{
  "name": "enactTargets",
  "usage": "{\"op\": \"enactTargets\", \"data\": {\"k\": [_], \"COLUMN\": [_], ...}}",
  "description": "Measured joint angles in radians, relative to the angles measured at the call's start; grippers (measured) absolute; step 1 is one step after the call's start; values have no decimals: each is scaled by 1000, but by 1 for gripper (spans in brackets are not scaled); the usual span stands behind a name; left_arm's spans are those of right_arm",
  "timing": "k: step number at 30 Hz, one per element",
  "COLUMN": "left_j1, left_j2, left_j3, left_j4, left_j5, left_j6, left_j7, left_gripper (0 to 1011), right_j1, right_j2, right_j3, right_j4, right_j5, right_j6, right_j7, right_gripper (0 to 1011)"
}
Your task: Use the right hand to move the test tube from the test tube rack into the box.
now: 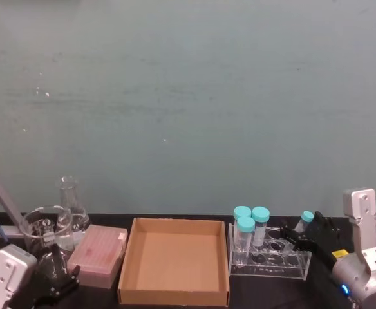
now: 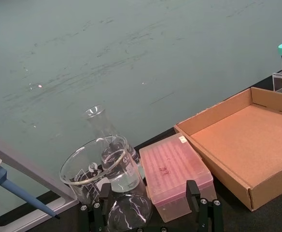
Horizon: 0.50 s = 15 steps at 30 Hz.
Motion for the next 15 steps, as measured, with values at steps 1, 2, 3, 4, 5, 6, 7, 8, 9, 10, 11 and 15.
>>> {"op": "enactTargets", "data": {"k": [1,2,3,4,5,6,7,8,9,10,11,15], "left_j1": [0,0,0,0,0,0,0,0,0,0,0,0], "left_j2": [0,0,0,0,0,0,0,0,0,0,0,0], "left_j3": [0,0,0,0,0,0,0,0,0,0,0,0], "left_j4": [0,0,0,0,0,0,0,0,0,0,0,0], "left_j5": [0,0,0,0,0,0,0,0,0,0,0,0], "left_j6": [0,0,0,0,0,0,0,0,0,0,0,0], "left_j7": [0,0,0,0,0,0,0,0,0,0,0,0], "left_gripper": [1000,1000,1000,1000,1000,1000,1000,1000,1000,1000,1000,1000], "right_j1": [-2,-3,-4,-4,-4,-4,-4,-4,-4,-4,-4,-4], "right_j2": [-1,-2,-2,-2,-2,-2,-2,-2,-2,-2,-2,-2], "right_j3": [2,4,4,4,4,4,4,3,3,3,3,2], "right_j4": [0,-1,-1,-1,-1,-1,-1,-1,-1,-1,-1,-2], "right_j5": [-3,-6,-7,-7,-7,-7,-7,-7,-7,-6,-6,-5], "right_j6": [-2,-4,-4,-4,-4,-4,-4,-4,-4,-4,-4,-4], "right_j7": [1,1,1,1,1,1,1,1,1,1,1,1], "right_gripper": [1000,1000,1000,1000,1000,1000,1000,1000,1000,1000,1000,941]}}
